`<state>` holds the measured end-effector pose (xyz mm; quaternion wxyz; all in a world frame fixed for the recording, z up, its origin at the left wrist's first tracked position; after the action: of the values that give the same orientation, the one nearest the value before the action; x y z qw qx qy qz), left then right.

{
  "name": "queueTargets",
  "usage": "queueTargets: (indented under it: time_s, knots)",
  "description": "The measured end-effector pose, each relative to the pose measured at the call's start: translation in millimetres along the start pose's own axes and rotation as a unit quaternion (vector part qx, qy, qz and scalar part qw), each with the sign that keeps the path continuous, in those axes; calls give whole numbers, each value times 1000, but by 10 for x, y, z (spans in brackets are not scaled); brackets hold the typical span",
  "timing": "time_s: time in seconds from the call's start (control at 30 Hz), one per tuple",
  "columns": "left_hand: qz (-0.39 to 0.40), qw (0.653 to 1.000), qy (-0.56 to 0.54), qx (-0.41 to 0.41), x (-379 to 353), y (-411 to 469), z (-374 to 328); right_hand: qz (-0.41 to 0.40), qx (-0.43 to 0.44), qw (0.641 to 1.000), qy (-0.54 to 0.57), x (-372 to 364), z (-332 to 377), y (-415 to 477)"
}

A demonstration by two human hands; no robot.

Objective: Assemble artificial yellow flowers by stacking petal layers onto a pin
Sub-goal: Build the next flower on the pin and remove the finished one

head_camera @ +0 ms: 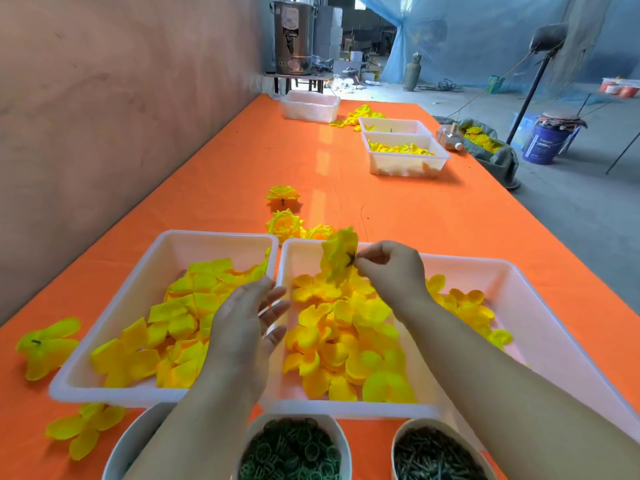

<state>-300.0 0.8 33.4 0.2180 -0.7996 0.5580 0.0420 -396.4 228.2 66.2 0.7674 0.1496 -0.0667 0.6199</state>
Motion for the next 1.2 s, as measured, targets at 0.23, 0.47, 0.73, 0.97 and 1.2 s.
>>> queueTargets:
  time_s: [0.23,0.47,0.73,0.97,1.2]
  knots:
    - [4,997,69,-47,29,114,-79,-72,-81,994,-1,-242,-92,1059]
    - [19,993,108,-30,-85,247,36,-9,-122,992,-16,-606,-292,1296]
    - [45,993,105,-21,-235,57,80,75,-14,992,-95,-576,-124,646]
    - [65,991,110,-46,-210,-331,-9,164,68,977,-117,-329,3,-519]
    - [94,986,130,-55,-103,-674,-5,142,67,975,-155,404,-152,-1062]
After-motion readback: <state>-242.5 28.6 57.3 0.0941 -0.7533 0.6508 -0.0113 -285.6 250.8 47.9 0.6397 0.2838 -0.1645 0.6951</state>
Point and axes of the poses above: each hand's wrist, its own y-axis towards the middle knuckle, its own x-axis out of the back of the hand, z = x × y, the point moved 9 cm from there along y, towards the middle knuckle, and after that the axes turned 7 degrees about y, right-handed, at the moved point
